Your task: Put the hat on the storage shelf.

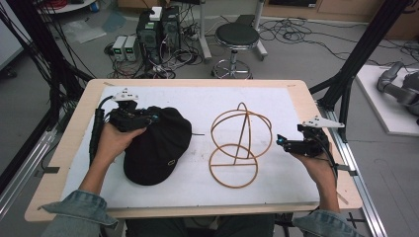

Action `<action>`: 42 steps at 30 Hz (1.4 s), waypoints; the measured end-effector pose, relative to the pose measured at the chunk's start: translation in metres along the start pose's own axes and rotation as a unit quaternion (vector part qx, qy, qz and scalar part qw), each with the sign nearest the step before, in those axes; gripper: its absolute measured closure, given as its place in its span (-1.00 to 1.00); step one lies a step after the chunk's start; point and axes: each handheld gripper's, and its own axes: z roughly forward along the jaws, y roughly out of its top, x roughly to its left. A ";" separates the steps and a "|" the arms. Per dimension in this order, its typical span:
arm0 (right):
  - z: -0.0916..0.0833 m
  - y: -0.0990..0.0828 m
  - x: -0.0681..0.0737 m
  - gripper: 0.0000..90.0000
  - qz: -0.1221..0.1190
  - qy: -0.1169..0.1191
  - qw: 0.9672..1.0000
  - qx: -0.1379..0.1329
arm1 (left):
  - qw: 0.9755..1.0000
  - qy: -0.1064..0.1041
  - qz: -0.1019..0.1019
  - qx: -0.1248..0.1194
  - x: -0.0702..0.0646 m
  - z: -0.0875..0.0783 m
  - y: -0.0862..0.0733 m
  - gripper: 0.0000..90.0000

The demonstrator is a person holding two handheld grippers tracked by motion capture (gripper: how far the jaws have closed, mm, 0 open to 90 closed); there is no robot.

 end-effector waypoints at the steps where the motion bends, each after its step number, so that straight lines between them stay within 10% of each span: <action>1: 0.000 0.000 0.000 -0.73 0.000 0.000 1.000 0.000 | 1.000 -0.002 0.001 -0.004 0.001 -0.003 0.002 0.50; 17: 0.000 0.000 -0.001 -0.73 0.000 0.002 1.000 -0.001 | 0.996 -0.040 0.044 -0.073 -0.002 -0.054 0.039 0.50; 26: -0.002 0.001 0.000 -0.73 0.002 0.003 1.000 -0.003 | 0.986 -0.099 0.063 -0.121 -0.007 -0.082 0.069 0.50; 42: -0.003 0.001 0.000 -0.73 0.001 0.005 1.000 -0.005 | 0.967 -0.197 0.081 -0.138 -0.004 -0.089 0.111 0.50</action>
